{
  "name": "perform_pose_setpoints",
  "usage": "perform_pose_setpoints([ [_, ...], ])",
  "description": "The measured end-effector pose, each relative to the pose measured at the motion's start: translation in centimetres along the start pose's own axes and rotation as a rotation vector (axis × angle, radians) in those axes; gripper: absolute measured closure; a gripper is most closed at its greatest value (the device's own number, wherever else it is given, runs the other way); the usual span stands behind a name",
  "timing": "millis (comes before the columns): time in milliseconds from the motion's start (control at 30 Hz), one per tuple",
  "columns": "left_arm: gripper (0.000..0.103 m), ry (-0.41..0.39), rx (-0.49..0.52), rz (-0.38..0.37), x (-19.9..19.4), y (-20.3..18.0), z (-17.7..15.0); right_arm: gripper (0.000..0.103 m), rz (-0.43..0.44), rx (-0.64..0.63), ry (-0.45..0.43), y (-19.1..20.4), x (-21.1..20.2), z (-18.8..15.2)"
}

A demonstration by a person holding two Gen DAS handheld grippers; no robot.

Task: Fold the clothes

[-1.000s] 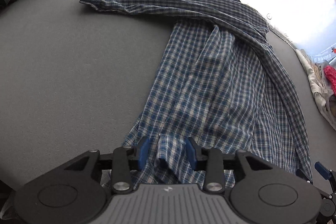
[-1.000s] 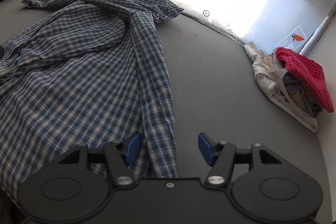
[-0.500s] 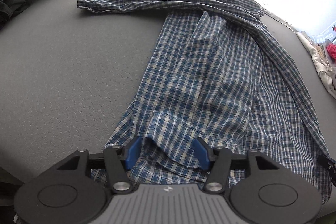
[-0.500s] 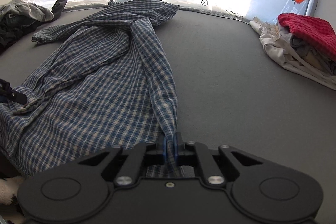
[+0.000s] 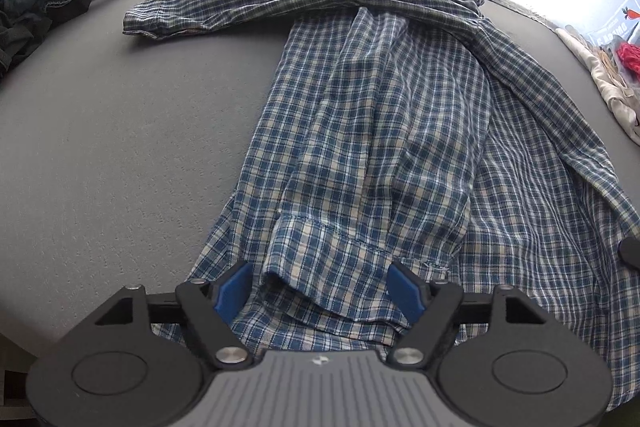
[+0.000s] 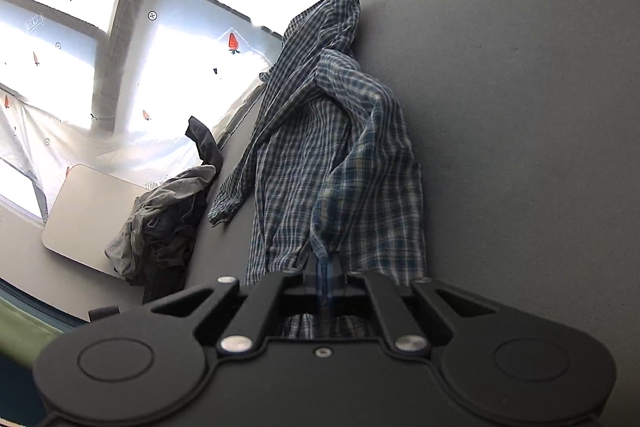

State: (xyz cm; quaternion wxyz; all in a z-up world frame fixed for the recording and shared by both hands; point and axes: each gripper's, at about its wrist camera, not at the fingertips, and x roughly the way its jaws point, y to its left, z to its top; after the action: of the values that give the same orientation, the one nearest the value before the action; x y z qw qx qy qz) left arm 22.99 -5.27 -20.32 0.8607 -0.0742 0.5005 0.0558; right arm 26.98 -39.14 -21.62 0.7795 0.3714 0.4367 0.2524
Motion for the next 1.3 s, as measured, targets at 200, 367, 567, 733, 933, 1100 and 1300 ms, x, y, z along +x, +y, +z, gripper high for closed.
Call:
perform_pose_setpoints([
  [200, 0.022, 0.023, 0.012, -0.005, -0.3, 0.3, -0.5, 0.100, 0.046, 0.005, 0.112, 0.9, 3.0, -0.9],
  [367, 0.018, 0.041, 0.038, -0.015, -0.5, 0.5, -1.0, 0.100, 0.114, 0.016, 0.169, 2.2, 5.2, -1.3],
  [567, 0.002, 0.072, 0.070, -0.032, -0.1, 0.1, -1.4, 0.098, 0.061, 0.011, 0.262, 2.9, 8.7, -2.4],
  [733, 0.000, 0.081, 0.124, -0.009, 0.1, -0.8, -1.7, 0.092, 0.016, 0.123, 0.307, 1.1, 10.5, -3.1],
  [933, 0.000, 0.082, 0.136, -0.010, 0.1, -0.8, -1.8, 0.071, 0.083, 0.158, 0.261, 1.1, 9.1, -2.7],
  [1100, 0.000, 0.081, 0.133, -0.014, 0.1, -0.6, -1.8, 0.089, 0.075, 0.192, 0.216, 0.2, 8.6, -2.2],
  [1300, 0.000, 0.100, 0.095, -0.056, -0.1, 0.2, -1.3, 0.094, 0.005, 0.113, 0.305, 0.8, 10.3, -2.3],
])
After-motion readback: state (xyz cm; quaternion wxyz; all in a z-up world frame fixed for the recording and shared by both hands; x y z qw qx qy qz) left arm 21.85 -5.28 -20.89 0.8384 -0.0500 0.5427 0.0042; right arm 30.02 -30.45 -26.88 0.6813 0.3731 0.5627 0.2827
